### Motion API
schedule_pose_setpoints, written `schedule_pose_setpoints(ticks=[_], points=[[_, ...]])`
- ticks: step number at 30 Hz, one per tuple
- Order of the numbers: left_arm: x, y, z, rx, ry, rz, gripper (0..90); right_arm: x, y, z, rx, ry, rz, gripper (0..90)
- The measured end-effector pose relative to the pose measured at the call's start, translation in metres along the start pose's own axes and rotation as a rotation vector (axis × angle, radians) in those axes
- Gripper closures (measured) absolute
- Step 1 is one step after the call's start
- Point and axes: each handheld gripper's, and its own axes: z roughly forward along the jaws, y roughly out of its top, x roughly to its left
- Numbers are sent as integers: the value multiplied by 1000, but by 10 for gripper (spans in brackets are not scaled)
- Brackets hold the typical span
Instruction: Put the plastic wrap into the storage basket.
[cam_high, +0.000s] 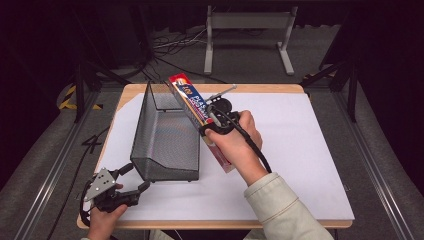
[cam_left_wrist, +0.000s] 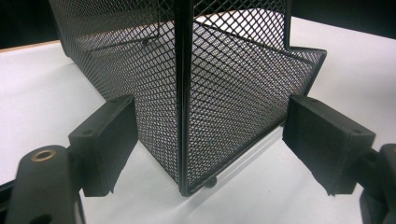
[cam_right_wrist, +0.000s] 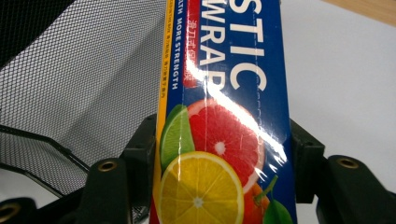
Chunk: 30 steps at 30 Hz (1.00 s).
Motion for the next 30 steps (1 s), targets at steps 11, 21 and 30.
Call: schedule_pose_setpoints(ticks=[11, 21, 30], points=[[0, 3, 4, -14, -9, 1, 187, 18, 2, 15, -7, 35, 57, 424], [2, 4, 6, -22, -12, -10, 187, 30, 4, 30, 36, 32, 69, 423], [1, 3, 6, -19, -18, -5, 187, 39, 6, 47, 98, 30, 48, 420]])
